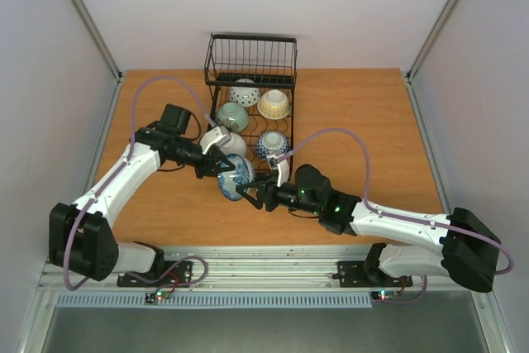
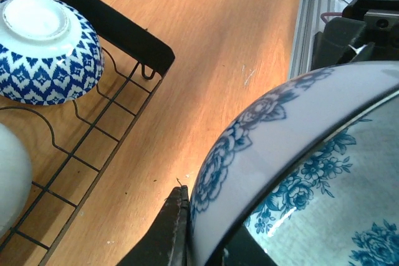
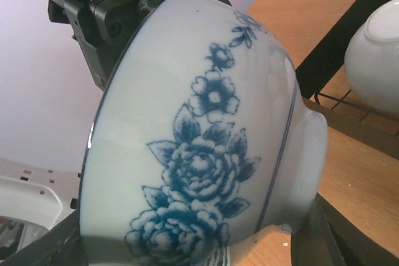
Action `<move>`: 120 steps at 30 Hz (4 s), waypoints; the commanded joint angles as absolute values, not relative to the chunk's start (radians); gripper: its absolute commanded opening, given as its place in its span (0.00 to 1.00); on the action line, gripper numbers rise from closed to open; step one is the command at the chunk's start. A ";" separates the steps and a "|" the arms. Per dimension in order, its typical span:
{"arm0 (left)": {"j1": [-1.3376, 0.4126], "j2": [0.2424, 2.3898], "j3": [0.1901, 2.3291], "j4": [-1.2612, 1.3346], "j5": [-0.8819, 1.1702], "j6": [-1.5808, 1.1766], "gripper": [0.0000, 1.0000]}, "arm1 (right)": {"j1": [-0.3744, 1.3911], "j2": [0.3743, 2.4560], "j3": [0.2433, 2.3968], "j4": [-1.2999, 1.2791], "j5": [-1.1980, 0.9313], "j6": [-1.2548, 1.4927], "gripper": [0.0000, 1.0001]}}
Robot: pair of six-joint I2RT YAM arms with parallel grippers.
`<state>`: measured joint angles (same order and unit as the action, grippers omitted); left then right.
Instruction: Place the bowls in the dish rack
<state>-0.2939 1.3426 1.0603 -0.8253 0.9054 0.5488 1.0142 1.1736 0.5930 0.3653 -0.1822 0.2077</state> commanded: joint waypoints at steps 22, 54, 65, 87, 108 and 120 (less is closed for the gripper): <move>-0.290 1.204 0.940 -0.451 0.370 0.265 0.69 | 0.957 1.364 1.304 -0.724 0.252 -0.290 0.01; -0.242 1.193 0.932 -0.422 0.341 0.226 0.72 | 0.886 1.837 1.631 -1.085 0.394 -0.501 0.01; -0.237 1.199 0.934 -0.423 0.346 0.224 0.72 | 0.864 1.939 1.676 -1.110 0.478 -0.513 0.01; -0.225 1.182 0.926 -0.402 0.300 0.215 0.73 | 0.862 2.227 1.838 -1.141 0.704 -0.471 0.06; -0.205 1.155 0.908 -0.367 0.281 0.202 0.73 | 0.889 2.189 1.833 -1.100 0.623 -0.449 0.99; -0.203 1.140 0.910 -0.373 0.275 0.204 0.73 | 0.915 2.155 1.831 -1.078 0.561 -0.454 0.99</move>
